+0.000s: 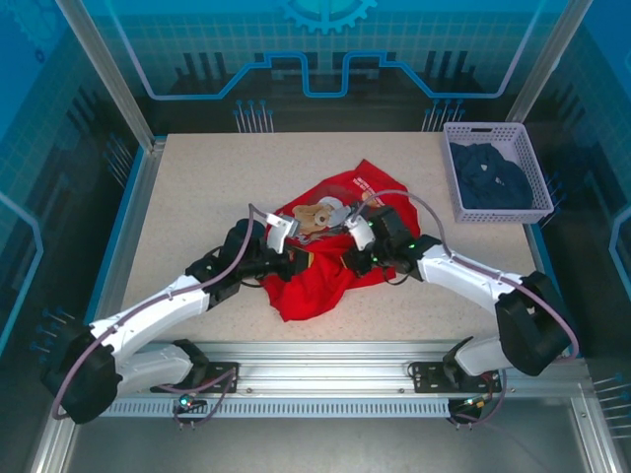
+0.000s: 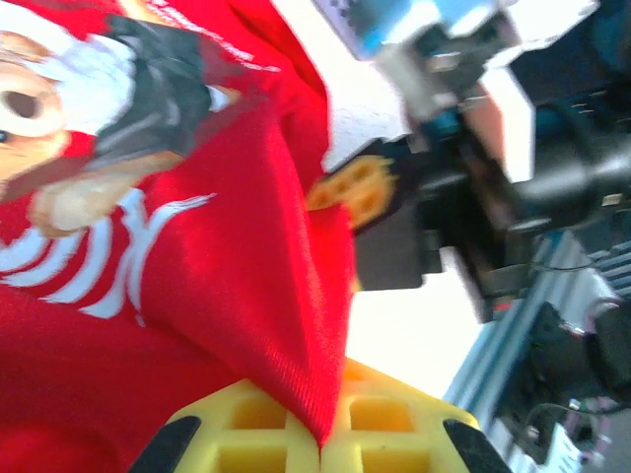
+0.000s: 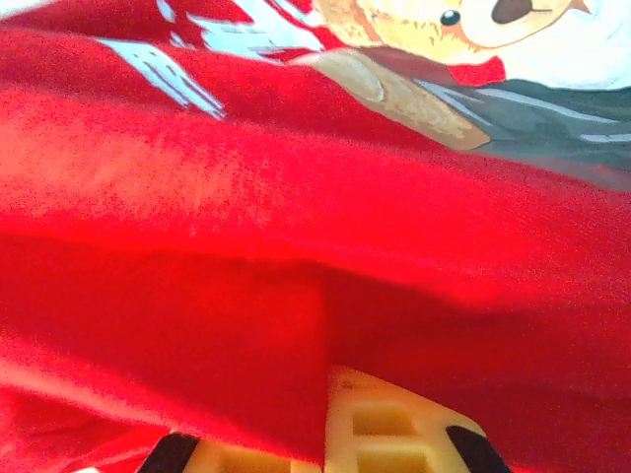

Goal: Fold the inside-out t-shirt

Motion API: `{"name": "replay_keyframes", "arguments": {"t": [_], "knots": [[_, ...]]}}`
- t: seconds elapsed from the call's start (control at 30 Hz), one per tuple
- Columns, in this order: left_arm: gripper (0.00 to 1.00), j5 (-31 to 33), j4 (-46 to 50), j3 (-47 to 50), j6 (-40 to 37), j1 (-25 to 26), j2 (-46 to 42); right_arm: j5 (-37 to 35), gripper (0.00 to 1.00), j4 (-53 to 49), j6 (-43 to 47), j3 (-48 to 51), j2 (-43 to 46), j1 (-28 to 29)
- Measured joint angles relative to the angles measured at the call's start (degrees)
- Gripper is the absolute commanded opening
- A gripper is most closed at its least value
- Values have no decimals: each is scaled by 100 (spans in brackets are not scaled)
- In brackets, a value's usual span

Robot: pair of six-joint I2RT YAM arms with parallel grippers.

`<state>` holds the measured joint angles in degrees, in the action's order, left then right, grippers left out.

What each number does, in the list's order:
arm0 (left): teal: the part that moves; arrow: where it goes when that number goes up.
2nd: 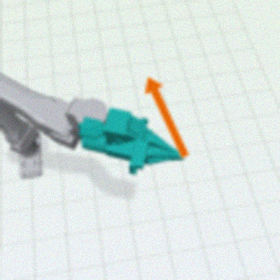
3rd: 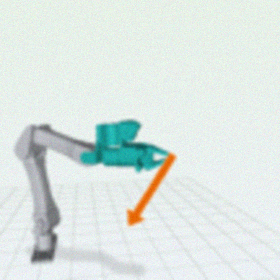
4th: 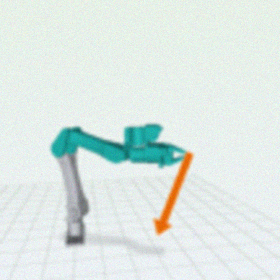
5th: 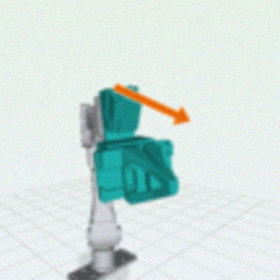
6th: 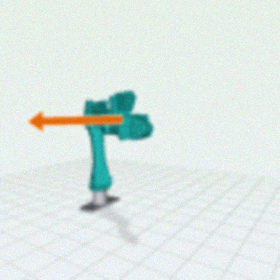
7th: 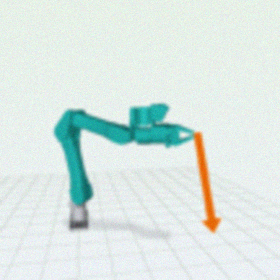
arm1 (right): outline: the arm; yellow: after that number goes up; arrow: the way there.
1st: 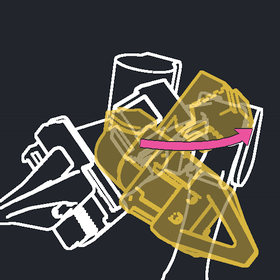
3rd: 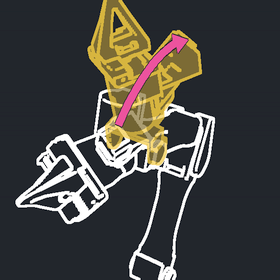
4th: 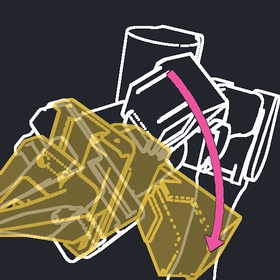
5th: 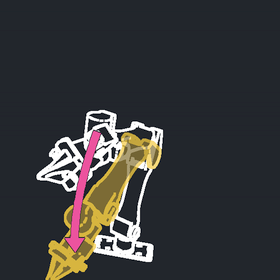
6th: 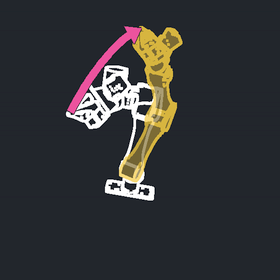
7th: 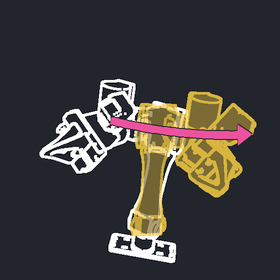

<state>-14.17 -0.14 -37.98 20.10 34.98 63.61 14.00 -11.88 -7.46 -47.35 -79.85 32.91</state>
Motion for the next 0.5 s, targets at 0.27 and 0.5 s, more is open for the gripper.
{"name": "replay_keyframes", "arguments": {"t": [0.27,0.5], "knots": [[21,2391,1115,-654,-236,0,728,1886,0,330,-739,9,745,-372],[55,3206,1908,-721,111,247,352,2052,0,758,-1558,15,640,-372]]}}
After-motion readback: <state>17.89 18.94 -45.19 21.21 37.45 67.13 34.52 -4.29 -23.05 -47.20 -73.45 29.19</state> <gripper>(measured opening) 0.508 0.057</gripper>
